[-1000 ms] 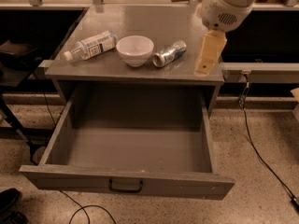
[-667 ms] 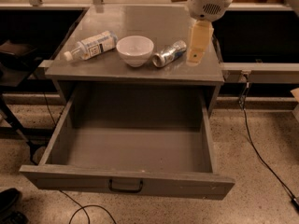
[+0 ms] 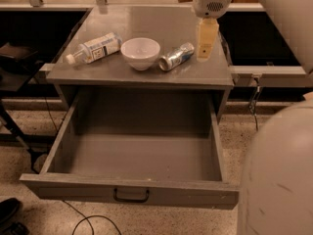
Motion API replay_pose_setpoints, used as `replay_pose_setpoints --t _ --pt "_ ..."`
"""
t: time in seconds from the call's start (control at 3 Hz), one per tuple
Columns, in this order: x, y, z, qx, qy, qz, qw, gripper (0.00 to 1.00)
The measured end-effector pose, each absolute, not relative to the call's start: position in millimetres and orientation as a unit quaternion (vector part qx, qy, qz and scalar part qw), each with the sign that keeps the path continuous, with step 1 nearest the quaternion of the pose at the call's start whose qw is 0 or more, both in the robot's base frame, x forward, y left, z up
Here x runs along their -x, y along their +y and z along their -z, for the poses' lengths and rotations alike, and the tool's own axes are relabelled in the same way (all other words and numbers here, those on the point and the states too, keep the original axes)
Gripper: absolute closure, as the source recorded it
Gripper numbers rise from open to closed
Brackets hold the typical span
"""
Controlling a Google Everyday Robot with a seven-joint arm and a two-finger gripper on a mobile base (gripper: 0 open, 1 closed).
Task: Place redbull can into top drawer
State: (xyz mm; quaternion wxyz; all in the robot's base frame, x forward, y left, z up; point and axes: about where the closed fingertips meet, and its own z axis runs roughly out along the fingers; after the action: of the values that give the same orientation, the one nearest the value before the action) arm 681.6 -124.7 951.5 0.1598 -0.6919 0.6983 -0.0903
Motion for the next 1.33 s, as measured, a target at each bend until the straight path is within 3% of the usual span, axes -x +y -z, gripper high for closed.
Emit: replay_pose_setpoints --t 1.33 --pt "-708.6 -133.5 -909.0 0.627 0.756 0.101 0.158 0.00"
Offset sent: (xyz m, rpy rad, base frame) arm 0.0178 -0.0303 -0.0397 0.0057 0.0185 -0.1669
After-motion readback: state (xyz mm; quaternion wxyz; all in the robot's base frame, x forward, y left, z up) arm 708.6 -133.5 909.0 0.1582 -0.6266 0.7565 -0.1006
